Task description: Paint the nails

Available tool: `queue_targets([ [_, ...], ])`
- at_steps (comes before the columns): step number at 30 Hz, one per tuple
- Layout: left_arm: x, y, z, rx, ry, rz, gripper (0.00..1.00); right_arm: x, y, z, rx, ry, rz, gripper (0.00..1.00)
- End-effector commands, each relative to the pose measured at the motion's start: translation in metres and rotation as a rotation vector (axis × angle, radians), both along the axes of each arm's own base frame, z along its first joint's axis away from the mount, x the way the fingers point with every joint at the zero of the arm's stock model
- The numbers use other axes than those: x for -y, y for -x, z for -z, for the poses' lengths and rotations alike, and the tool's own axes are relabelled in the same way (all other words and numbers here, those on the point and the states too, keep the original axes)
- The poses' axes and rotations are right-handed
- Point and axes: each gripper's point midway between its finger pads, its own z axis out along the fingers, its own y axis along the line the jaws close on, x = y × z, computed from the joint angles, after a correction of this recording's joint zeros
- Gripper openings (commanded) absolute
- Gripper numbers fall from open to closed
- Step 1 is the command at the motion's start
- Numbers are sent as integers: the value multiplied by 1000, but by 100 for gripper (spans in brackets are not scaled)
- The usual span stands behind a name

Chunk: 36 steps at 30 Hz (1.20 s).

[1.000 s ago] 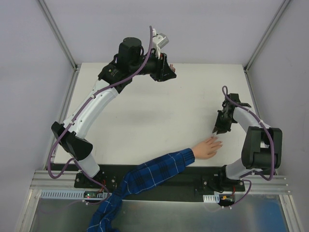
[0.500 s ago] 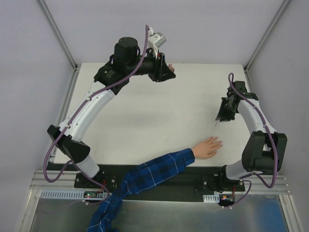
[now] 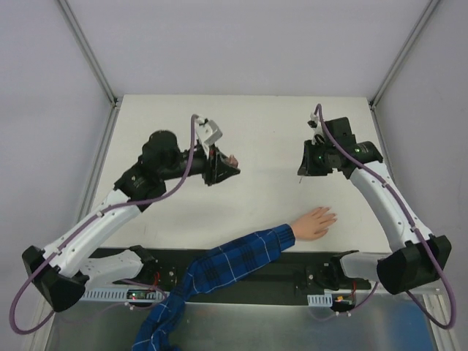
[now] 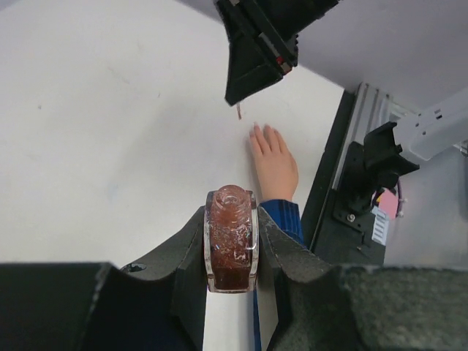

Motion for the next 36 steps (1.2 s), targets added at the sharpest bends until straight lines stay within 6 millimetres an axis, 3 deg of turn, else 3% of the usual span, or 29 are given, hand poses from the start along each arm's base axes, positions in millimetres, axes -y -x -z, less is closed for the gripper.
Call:
queue_targets([
  [1, -9, 41, -4, 289, 190, 139, 0, -34, 12, -48, 167, -69, -144, 0],
  [4, -12, 68, 18, 334, 184, 270, 0, -54, 27, -64, 209, -106, -200, 1],
  [8, -9, 82, 32, 347, 173, 381, 0, -85, 44, -89, 279, -168, -251, 0],
  [13, -4, 87, 29, 340, 185, 443, 0, -126, 67, -134, 315, -233, -332, 0],
  [14, -5, 95, 28, 336, 190, 487, 0, -134, 74, -156, 348, -265, -357, 0],
  [17, -2, 102, 35, 326, 141, 533, 0, -145, 79, -168, 334, -270, -366, 0],
  [21, -4, 97, 48, 331, 121, 489, 0, -168, 91, -189, 364, -291, -423, 1],
  [27, -9, 91, 46, 368, 117, 424, 0, -184, 110, -190, 392, -266, -450, 0],
  [30, -6, 91, 48, 344, 118, 437, 0, -194, 117, -180, 373, -265, -473, 0],
  [36, -3, 89, 51, 314, 120, 436, 0, -194, 127, -177, 401, -261, -474, 0],
])
